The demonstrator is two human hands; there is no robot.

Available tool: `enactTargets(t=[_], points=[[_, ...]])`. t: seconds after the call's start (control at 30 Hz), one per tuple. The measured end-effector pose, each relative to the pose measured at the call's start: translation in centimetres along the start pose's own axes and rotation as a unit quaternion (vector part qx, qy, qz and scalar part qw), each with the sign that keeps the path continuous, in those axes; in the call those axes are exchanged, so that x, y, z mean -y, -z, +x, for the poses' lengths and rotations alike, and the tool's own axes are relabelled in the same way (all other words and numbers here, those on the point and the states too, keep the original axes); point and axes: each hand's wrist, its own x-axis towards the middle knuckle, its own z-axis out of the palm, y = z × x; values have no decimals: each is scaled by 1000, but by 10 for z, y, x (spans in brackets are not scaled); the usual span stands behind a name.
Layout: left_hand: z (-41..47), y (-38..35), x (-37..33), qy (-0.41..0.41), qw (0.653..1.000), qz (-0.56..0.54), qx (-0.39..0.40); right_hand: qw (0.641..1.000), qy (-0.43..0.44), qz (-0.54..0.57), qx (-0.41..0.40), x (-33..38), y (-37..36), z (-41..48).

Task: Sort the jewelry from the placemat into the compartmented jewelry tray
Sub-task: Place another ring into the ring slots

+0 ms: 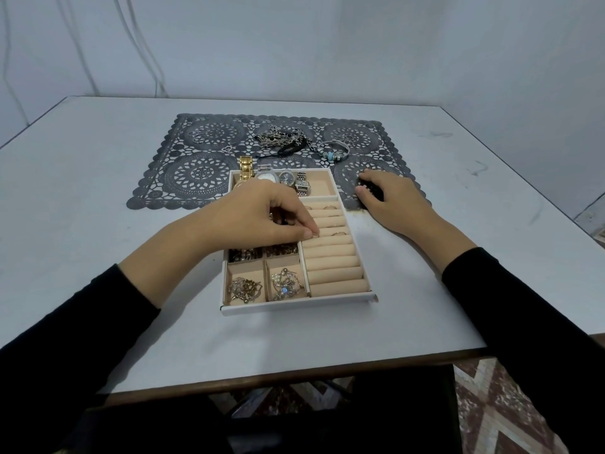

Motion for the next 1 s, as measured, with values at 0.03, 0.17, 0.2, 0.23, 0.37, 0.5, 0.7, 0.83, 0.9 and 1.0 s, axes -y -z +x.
enactTargets(t=[0.03, 0.17, 0.2, 0.23, 0.37, 0.5, 0.7, 0.83, 0.9, 1.0], points=[[0, 0, 0, 5, 1000, -4, 2, 1000, -1, -1, -1, 0, 0, 0], [0, 1, -2, 21, 1000, -13, 8, 1000, 1, -1, 0, 0, -1, 1], [0, 1, -3, 26, 1000, -16, 7, 1000, 1, -2, 0, 0, 0, 1], [0, 1, -3, 30, 999, -18, 5, 1000, 1, -2, 0, 0, 0, 1], [0, -3, -4, 39, 999, -20, -9, 1000, 4, -2, 0, -2, -1, 1], [1, -4, -2, 45, 999, -25, -9, 1000, 1, 1, 2, -3, -2, 2], [2, -2, -4, 59, 998, -33, 8, 1000, 4, 3, 3, -4, -2, 3], [2, -3, -6, 72, 997, -42, -6, 1000, 12, 3, -1, -4, -2, 3], [2, -4, -7, 78, 996, -46, -11, 1000, 16, 3, -2, -4, -1, 2], [3, -4, -8, 86, 995, -56, -6, 1000, 16, 6, -2, -3, -1, 2]])
